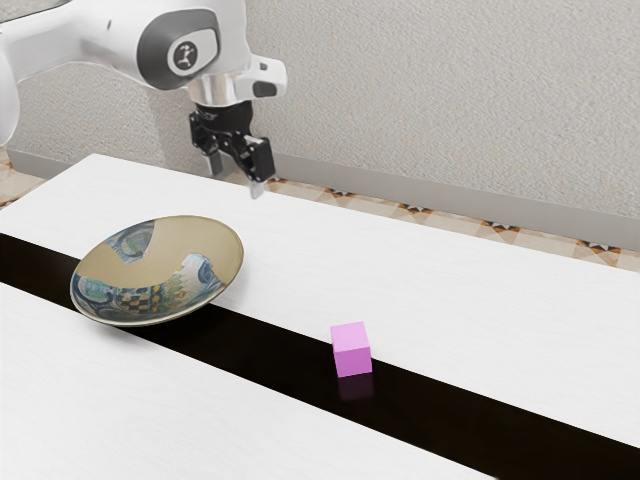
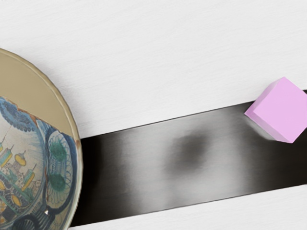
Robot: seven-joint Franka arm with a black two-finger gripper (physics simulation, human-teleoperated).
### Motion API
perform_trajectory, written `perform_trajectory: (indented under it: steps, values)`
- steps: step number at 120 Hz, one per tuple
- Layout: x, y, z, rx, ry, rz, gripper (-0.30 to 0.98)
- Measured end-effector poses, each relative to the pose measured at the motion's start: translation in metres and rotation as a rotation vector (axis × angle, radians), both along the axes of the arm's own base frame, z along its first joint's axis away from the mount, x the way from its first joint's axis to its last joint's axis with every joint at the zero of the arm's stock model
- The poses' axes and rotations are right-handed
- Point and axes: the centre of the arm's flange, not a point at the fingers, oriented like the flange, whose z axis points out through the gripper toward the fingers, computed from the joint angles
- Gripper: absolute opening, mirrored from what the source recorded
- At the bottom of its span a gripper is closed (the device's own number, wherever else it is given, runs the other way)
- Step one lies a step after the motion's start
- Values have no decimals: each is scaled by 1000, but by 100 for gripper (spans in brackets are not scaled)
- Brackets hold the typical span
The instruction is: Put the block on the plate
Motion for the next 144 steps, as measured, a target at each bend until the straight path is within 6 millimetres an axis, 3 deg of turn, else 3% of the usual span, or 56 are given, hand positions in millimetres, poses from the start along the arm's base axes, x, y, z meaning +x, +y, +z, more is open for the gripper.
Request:
perform_trajectory:
  steps: [14,24,37,45,53,68,103,144]
  values:
    - [3,-5,-8,6,3,-12,69]
    - [34,-9,-39,10,10,13,69]
    - [105,-37,-102,-14,17,52,69]
    - [127,-50,-152,-44,55,95,69]
    - [138,-65,-188,-77,71,139,69]
    - [139,-81,-219,-136,77,260,69]
    - [113,-100,-275,-112,109,521,69]
    - [100,-110,-310,-107,72,789,69]
